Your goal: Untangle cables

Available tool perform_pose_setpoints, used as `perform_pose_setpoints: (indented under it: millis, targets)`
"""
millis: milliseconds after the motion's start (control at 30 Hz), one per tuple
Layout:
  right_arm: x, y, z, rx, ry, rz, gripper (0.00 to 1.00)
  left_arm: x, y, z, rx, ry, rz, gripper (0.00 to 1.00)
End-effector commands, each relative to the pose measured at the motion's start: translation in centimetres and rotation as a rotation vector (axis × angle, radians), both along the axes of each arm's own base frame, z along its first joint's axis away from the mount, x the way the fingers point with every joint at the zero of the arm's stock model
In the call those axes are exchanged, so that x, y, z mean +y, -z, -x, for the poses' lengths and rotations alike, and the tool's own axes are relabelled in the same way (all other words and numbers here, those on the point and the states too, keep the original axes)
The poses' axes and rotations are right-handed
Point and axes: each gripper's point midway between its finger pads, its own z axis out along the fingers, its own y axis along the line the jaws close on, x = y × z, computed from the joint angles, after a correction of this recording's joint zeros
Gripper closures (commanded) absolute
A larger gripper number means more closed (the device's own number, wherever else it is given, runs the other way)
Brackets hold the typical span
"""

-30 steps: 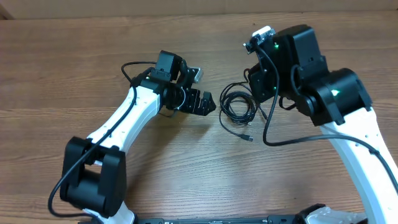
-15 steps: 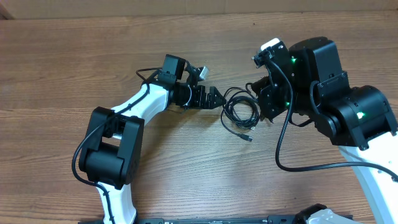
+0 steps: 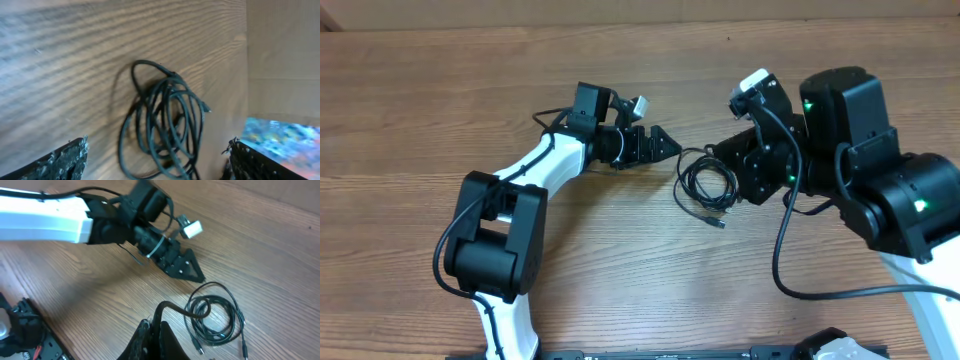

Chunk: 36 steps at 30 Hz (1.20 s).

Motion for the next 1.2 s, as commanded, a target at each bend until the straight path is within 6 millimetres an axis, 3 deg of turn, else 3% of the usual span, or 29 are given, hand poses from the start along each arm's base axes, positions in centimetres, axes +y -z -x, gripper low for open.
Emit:
perform_pose_setpoints:
  millis: [0, 200, 300, 367, 467, 567, 933, 1067, 1167]
  targets:
    - [0.5, -2.1, 0.7, -0.051, -0.032, -0.049, 0.96, -1.9, -0.7, 1.2, 0.064, 0.023, 0.045, 0.08]
    - [1.0, -2.4, 0.8, -0.058, -0.049, -0.065, 0.96, -3.3, -0.2, 2.2, 0.098, 0.024, 0.022, 0.09]
    - [1.0, -2.4, 0.8, -0.058, -0.049, -0.065, 0.96, -3.4, 0.1, 2.4, 0.134, 0.014, 0.021, 0.16]
    - [1.0, -2.4, 0.8, -0.058, -0.049, -0.065, 0.96, -3.4, 0.3, 2.6, 0.156, 0.006, 0.018, 0.29]
    - [1.0, -2.4, 0.8, -0.057, -0.049, -0.064, 0.96, -3.3, 0.4, 2.7, 0.166, 0.004, 0.012, 0.75]
    - [1.0, -2.4, 0.8, -0.058, -0.049, -0.064, 0.96, -3.2, 0.5, 2.8, 0.171, 0.004, 0.010, 0.93]
    - [0.1, -1.9, 0.3, -0.061, -0.005, -0.022, 0.96, -2.9, 0.5, 2.5, 0.124, 0.026, 0.007, 0.96]
    - [-1.0, -1.2, 0.1, -0.056, 0.043, 0.031, 0.96, -0.9, 0.7, 1.0, 0.091, -0.016, -0.011, 0.96]
    - [-1.5, -0.9, 0.0, -0.051, 0.068, 0.056, 0.96, 1.9, 1.2, -0.5, 0.089, -0.075, -0.035, 0.96]
